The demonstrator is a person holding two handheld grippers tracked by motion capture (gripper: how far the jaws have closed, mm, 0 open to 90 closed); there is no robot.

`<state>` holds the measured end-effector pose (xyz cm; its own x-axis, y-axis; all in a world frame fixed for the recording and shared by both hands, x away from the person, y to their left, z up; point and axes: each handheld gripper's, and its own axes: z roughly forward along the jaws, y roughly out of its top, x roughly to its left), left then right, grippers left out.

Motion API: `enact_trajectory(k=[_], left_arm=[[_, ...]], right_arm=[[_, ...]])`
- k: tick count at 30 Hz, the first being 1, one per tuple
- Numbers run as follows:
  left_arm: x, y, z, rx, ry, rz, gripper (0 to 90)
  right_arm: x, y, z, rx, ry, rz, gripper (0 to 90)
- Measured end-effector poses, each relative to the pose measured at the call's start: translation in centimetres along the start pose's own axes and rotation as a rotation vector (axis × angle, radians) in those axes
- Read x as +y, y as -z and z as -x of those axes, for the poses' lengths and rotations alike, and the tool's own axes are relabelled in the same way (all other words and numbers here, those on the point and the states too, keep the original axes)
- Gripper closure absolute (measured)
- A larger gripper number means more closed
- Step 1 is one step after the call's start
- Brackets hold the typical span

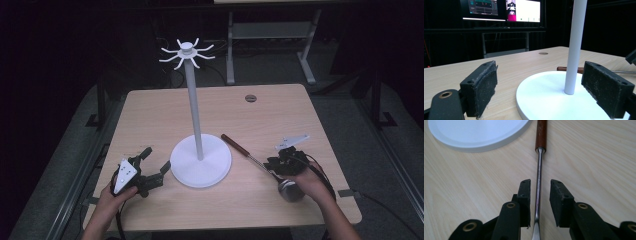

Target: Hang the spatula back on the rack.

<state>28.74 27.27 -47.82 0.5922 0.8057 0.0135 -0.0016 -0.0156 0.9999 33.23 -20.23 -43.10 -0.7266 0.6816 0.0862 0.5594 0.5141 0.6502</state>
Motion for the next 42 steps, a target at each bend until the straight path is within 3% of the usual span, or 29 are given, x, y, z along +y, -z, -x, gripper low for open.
enact_trajectory(k=[7,18,25,33,42], left_arm=[[0.0,0.0,0.0,0.0,0.0,0.0,12.6],[0.0,0.0,0.0,-0.001,0.0,0.0,12.6],[0.0,0.0,0.0,-0.002,0.0,0.0,12.6],[0.0,0.0,0.0,-0.003,0.0,0.0,12.6],[0.0,0.0,0.0,-0.004,0.001,-0.001,12.6]], right_arm=[[2.6,-1.2,0.2,0.029,0.002,-0.047,65.6],[5.9,-3.2,0.4,0.033,0.012,-0.109,62.5],[7.2,-4.1,0.7,0.041,0.012,-0.134,62.3],[9.0,-6.0,0.9,0.038,0.012,-0.22,61.1],[9.3,-8.2,1.0,0.026,0.01,-0.299,61.0]])
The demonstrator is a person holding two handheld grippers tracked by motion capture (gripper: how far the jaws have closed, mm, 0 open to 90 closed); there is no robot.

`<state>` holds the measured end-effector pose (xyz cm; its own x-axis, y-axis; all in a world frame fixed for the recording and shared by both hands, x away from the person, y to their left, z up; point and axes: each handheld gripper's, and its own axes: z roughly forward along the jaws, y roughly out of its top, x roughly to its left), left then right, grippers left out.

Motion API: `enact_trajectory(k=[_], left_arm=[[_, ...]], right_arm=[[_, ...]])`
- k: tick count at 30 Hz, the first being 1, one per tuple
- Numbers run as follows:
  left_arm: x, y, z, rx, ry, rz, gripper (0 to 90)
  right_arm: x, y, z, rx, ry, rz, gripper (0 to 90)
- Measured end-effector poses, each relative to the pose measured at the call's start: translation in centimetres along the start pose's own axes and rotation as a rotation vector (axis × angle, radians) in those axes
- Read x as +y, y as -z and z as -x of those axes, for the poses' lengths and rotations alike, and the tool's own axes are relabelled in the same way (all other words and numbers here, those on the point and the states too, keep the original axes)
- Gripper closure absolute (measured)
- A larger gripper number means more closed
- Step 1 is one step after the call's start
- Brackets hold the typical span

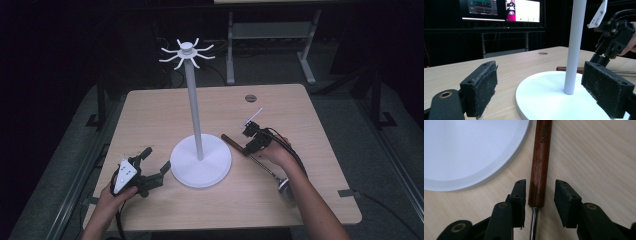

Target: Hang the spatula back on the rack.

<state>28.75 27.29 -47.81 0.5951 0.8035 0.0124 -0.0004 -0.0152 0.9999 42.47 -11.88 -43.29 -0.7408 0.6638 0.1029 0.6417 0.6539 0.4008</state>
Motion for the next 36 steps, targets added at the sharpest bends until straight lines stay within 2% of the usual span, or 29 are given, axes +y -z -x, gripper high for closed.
enact_trajectory(k=[7,14,22,30,36], left_arm=[[0.0,0.0,0.0,0.0,0.0,0.0,12.6],[0.0,0.0,0.0,-0.001,0.0,0.0,12.6],[0.0,0.0,0.0,-0.001,0.0,0.0,12.6],[0.0,0.0,0.0,-0.002,-0.001,0.0,12.6],[0.0,0.0,0.0,-0.002,-0.001,0.0,12.6]], right_arm=[[0.2,-1.2,-0.2,-0.016,0.013,-0.049,63.5],[0.3,-1.3,-0.3,-0.015,0.014,-0.049,70.3],[0.2,-1.1,-0.2,-0.019,0.0,-0.036,72.6],[0.0,0.5,-0.2,-0.011,-0.001,0.035,73.2],[-0.2,2.4,-0.2,0.014,-0.006,0.132,73.2]])
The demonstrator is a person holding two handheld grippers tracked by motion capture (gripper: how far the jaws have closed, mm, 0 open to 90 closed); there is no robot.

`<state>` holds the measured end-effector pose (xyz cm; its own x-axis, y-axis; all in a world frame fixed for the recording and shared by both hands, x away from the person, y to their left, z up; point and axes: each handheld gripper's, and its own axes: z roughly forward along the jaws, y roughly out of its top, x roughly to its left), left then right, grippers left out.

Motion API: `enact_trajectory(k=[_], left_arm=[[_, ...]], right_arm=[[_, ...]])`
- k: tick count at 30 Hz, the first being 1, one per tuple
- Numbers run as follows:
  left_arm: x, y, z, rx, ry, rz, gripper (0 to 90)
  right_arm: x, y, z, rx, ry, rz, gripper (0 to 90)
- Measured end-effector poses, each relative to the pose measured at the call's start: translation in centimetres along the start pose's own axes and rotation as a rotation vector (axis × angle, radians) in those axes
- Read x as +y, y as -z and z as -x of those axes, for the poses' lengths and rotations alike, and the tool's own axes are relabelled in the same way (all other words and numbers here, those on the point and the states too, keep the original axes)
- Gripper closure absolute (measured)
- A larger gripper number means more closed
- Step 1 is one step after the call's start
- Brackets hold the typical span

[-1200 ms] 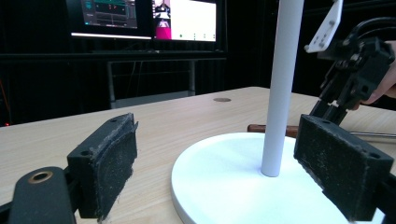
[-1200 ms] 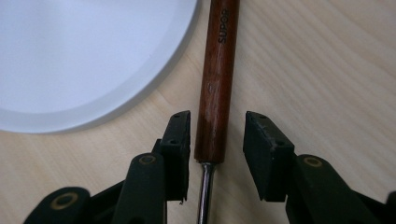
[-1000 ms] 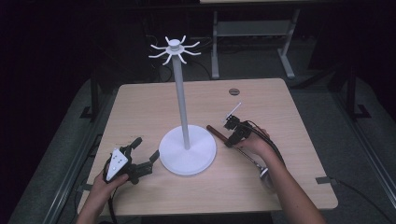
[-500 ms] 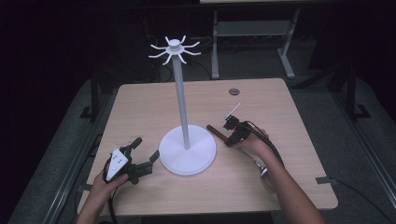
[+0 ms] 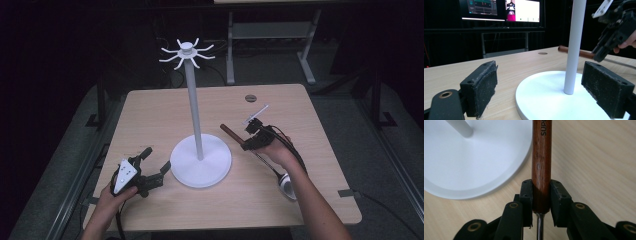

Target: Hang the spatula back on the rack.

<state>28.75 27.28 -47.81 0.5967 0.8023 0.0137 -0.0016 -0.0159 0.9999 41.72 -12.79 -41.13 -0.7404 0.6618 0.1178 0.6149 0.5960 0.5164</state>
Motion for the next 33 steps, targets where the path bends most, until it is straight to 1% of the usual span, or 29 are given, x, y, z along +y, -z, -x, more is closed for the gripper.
enact_trajectory(k=[5,6,10,14,15,17,19,22,26,33], left_arm=[[0.0,0.0,0.0,0.0,0.0,0.0,12.6],[0.0,0.0,0.0,0.0,0.0,0.0,12.6],[0.0,0.0,0.0,0.0,0.0,0.001,12.6],[0.0,0.0,0.0,0.0,-0.001,0.0,12.6],[0.0,0.0,0.0,-0.001,0.0,0.0,12.6],[0.0,0.0,0.0,0.0,0.0,0.0,12.6],[0.0,0.0,0.0,-0.001,-0.002,0.0,12.6],[0.0,0.0,0.0,-0.001,-0.001,0.0,12.6],[0.0,0.0,0.0,-0.001,-0.001,0.0,12.6],[0.0,0.0,0.0,-0.002,0.003,0.004,12.6]], right_arm=[[0.0,1.7,0.0,0.024,-0.017,0.077,73.2],[0.0,2.0,0.0,0.025,-0.013,0.096,73.3],[0.0,3.1,0.0,0.029,-0.016,0.141,73.3],[-0.1,4.2,-0.2,0.032,-0.007,0.2,73.3],[-0.1,4.4,-0.1,0.033,0.004,0.219,73.3],[-0.1,5.0,-0.2,0.033,-0.003,0.25,73.4],[-0.2,5.7,-0.3,0.031,0.003,0.277,73.4],[-0.3,6.5,-0.3,0.043,0.008,0.329,73.4],[-0.3,7.6,-0.5,0.041,0.021,0.379,73.4],[-0.4,9.4,-0.9,0.053,0.035,0.463,73.5]])
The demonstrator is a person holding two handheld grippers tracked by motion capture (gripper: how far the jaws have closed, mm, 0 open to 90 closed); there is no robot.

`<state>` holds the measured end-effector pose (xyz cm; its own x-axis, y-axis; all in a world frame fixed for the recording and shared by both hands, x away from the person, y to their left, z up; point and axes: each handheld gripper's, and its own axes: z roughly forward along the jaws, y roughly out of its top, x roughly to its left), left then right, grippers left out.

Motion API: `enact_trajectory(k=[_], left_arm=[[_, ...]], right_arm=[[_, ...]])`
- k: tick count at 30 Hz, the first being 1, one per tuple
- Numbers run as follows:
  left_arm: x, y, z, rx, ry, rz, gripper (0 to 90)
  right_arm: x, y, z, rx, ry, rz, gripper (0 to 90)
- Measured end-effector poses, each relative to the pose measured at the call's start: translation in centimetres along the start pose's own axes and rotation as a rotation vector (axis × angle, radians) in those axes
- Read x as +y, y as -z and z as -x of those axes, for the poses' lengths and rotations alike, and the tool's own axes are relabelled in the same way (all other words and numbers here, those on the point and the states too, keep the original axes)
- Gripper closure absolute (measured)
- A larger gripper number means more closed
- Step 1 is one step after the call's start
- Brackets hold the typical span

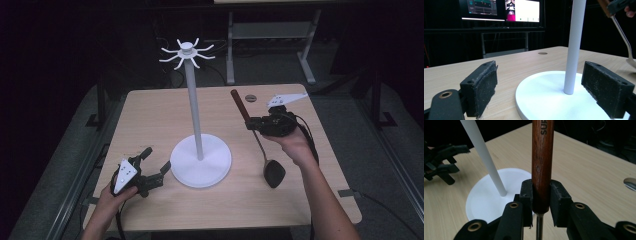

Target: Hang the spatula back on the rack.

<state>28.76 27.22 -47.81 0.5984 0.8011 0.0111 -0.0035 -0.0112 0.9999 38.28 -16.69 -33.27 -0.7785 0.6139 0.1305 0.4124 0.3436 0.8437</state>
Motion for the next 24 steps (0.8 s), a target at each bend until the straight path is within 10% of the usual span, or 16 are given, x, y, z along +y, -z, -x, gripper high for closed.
enact_trajectory(k=[24], left_arm=[[0.0,0.1,-0.1,0.002,-0.012,-0.011,12.6]], right_arm=[[2.6,3.3,-2.3,0.086,0.061,0.219,73.6]])
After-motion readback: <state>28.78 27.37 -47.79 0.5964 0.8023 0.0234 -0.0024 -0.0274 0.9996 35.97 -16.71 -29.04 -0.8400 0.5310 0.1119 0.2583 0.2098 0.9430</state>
